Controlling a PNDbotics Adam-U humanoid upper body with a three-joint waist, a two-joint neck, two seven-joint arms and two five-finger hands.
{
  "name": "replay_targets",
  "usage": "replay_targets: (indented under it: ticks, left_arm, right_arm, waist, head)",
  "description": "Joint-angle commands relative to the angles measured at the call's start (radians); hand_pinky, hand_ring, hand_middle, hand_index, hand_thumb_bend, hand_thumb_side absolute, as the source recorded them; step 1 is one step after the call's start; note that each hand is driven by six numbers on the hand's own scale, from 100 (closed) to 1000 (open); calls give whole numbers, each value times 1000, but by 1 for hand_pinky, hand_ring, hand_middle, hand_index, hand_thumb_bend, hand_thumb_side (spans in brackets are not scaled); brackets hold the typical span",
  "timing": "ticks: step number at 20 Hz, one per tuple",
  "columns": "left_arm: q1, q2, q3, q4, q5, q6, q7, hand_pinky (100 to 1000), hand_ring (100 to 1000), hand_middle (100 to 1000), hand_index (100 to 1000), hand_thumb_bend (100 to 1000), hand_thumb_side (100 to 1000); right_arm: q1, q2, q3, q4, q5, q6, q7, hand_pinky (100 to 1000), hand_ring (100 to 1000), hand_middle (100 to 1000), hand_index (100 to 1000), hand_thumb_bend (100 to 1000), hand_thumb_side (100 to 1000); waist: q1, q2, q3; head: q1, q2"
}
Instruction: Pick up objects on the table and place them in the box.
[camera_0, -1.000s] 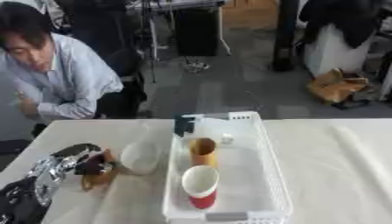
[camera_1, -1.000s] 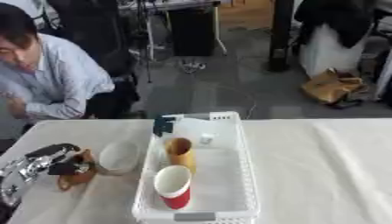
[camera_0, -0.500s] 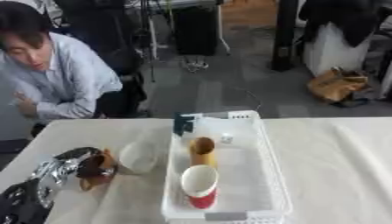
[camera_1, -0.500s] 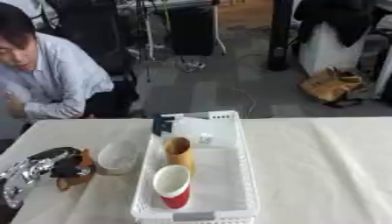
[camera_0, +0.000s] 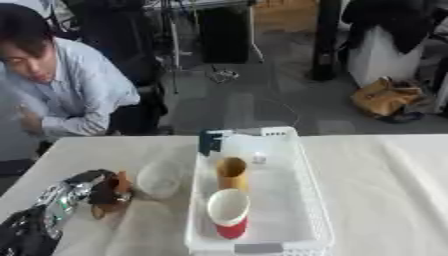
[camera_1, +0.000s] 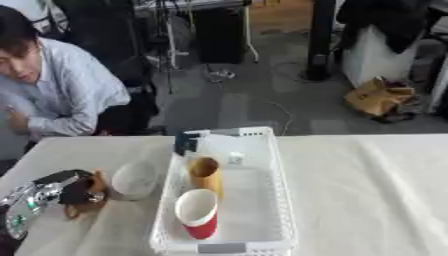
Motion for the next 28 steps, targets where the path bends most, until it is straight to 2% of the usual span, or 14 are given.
replay_targets:
  ticks: [1, 2, 5, 6, 7, 8, 9, 12, 13, 20, 23, 26, 27, 28]
  left_arm:
    - [-14, 13, 3, 1, -5, -5, -15, 905, 961, 1000, 1000, 398, 758]
    - [-14, 13, 3, 1, -4, -7, -20, 895, 955, 1000, 1000, 398, 757]
    - [-14, 11, 3, 4, 0, -13, -38, 757, 877, 1000, 1000, 395, 732]
    - [-15, 11, 4, 4, 1, -14, -42, 757, 877, 1000, 1000, 395, 732]
    - [-15, 10, 4, 5, 3, -15, -47, 693, 862, 998, 1000, 395, 715]
    - [-15, 10, 5, 5, 5, -16, -52, 693, 862, 998, 1000, 395, 715]
    - [-15, 10, 5, 5, 8, -18, -57, 580, 829, 985, 1000, 383, 698]
    - [-17, 9, 7, 3, 20, -23, -68, 523, 812, 976, 1000, 380, 695]
    - [-17, 8, 7, 2, 26, -24, -72, 467, 790, 960, 1000, 368, 685]
    - [-17, 5, 9, 4, 61, -15, -99, 396, 740, 903, 998, 364, 636]
    - [-17, 5, 12, 7, 77, -3, -101, 368, 694, 848, 921, 361, 601]
    - [-19, 4, 13, 8, 95, 5, -106, 364, 693, 839, 910, 361, 598]
    - [-19, 4, 12, 8, 100, 7, -107, 363, 668, 787, 877, 347, 584]
    - [-19, 4, 13, 8, 106, 8, -108, 363, 668, 787, 877, 347, 584]
  right_arm:
    - [-10, -7, -4, -17, 5, 0, -6, 805, 880, 714, 720, 100, 1000]
    - [-10, -7, -4, -17, 5, 0, -7, 805, 880, 714, 720, 100, 1000]
    - [-10, -7, -5, -17, 4, 1, -10, 805, 880, 712, 715, 100, 1000]
    - [-10, -7, -5, -17, 4, 1, -11, 805, 880, 712, 715, 100, 1000]
    - [-10, -7, -5, -17, 3, 1, -12, 806, 880, 709, 711, 100, 1000]
    - [-10, -7, -6, -17, 3, 1, -13, 806, 880, 709, 711, 100, 1000]
    - [-10, -7, -6, -17, 3, 2, -16, 807, 880, 706, 707, 100, 1000]
    - [-10, -6, -7, -17, 2, 5, -21, 807, 880, 704, 705, 100, 1000]
    - [-10, -6, -7, -17, 2, 7, -24, 808, 880, 702, 702, 100, 1000]
    - [-10, -7, -10, -17, 3, 11, -42, 809, 880, 700, 697, 100, 1000]
    - [-10, -7, -11, -17, 3, 11, -49, 812, 880, 698, 694, 100, 1000]
    - [-10, -7, -11, -17, 5, 12, -53, 812, 880, 697, 693, 100, 1000]
    - [-10, -7, -10, -17, 5, 12, -54, 813, 880, 695, 692, 100, 1000]
    - [-10, -7, -11, -17, 5, 13, -56, 813, 880, 695, 692, 100, 1000]
  waist:
    - [-2, -15, 1]
    - [-2, -15, 2]
    - [-1, -16, 1]
    - [-1, -16, 1]
    - [-1, -16, 1]
    - [-1, -16, 1]
    - [0, -16, 2]
    - [0, -17, 4]
    - [0, -17, 4]
    - [0, -20, 5]
    - [0, -20, 5]
    - [0, -20, 6]
    - [0, -20, 6]
    - [0, -21, 7]
  head:
    - [3, -6]
    - [3, -6]
    - [3, -6]
    - [3, -6]
    - [3, -5]
    - [3, -4]
    - [3, -4]
    - [3, -4]
    - [4, -4]
    - [4, -4]
    - [4, -4]
    - [5, -2]
    - [5, -2]
    - [4, -2]
